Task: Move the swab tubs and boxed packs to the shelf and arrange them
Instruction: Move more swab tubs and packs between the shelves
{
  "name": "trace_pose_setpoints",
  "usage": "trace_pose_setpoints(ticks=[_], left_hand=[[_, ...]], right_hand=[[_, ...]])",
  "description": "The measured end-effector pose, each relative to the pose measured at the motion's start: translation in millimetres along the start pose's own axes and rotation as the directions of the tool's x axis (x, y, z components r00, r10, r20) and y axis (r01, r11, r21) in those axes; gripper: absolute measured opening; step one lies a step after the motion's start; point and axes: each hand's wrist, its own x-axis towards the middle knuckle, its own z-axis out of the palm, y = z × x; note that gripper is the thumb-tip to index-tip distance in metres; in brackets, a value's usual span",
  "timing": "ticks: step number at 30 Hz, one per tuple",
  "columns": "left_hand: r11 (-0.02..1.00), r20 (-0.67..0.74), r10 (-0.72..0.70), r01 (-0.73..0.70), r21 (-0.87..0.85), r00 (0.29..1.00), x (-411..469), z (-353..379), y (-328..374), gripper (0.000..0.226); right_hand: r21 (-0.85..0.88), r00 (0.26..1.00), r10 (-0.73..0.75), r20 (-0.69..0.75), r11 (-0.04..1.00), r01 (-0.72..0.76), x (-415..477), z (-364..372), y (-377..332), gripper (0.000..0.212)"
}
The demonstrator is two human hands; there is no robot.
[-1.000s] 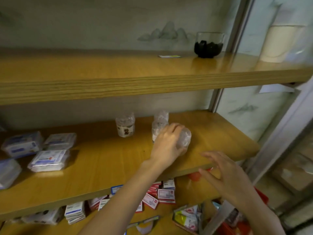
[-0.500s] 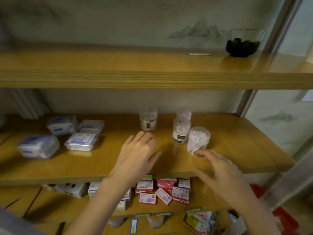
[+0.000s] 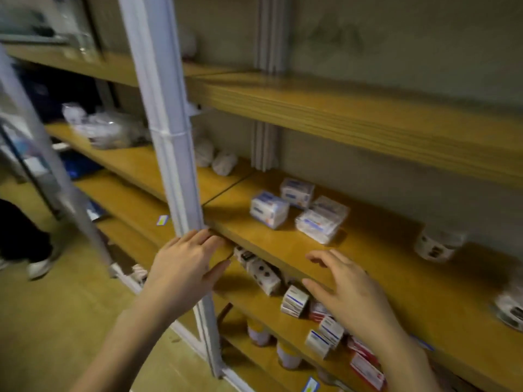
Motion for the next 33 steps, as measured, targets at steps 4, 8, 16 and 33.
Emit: trace_pose_setpoints(ticks=[4, 8, 16, 33], left_hand=[[0.993, 0.001, -0.112, 0.112, 0.038, 0.994, -23, -8, -63, 0.039], [0.981, 0.02, -0.181, 0.179, 0.079, 0.983, -44, -18, -126, 0.038], [0.977, 0.09, -0.197, 0.188, 0.097, 0.976, -57, -29, -242, 0.039], [0.994, 0.127, -0.108, 0.11, -0.008, 0.986, 14, 2, -391, 0.043]], right_hand=[[0.032, 0.995, -0.097, 0.034, 0.995, 0.096, 35, 31, -54, 0.036], [0.076, 0.982, -0.163, 0.094, 0.985, 0.157, 65, 68, -113, 0.036], [0.088, 0.985, -0.165, 0.043, 0.983, 0.161, 117, 139, -216, 0.039], [0.008, 0.998, -0.027, -0.06, 1.0, 0.027, 265, 192, -290, 0.04]])
